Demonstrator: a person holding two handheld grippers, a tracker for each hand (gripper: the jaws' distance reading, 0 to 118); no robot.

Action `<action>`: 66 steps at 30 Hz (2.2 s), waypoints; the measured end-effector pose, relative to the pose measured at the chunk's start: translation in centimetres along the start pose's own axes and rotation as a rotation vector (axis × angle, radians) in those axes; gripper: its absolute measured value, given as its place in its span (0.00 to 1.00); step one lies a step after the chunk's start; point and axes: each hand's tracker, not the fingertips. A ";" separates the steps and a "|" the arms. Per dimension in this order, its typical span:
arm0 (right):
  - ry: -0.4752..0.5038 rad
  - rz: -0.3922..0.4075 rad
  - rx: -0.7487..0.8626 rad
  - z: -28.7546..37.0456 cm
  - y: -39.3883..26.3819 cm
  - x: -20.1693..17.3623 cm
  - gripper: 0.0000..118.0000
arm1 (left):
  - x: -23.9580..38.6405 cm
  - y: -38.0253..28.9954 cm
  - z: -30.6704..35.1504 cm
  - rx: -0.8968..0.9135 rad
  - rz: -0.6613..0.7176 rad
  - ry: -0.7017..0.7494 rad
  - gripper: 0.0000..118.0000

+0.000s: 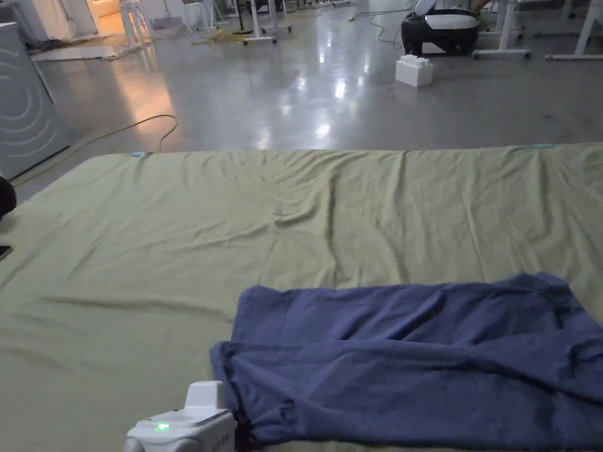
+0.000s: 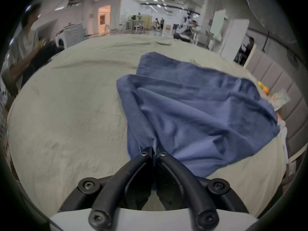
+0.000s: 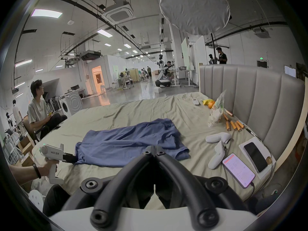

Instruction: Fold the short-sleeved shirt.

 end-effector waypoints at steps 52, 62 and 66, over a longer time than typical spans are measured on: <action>-0.185 -0.129 -0.449 -5.7 -10.3 7.6 0.06 | -8.1 -7.2 14.7 0.046 0.141 -0.161 0.03; -0.105 -0.113 -0.370 -4.0 -9.6 8.7 0.70 | -8.6 -6.7 18.9 0.231 0.124 -0.092 0.65; -0.079 -0.029 -0.198 -0.7 -3.3 5.7 0.70 | -5.0 -6.0 27.4 0.497 -0.031 -0.071 0.65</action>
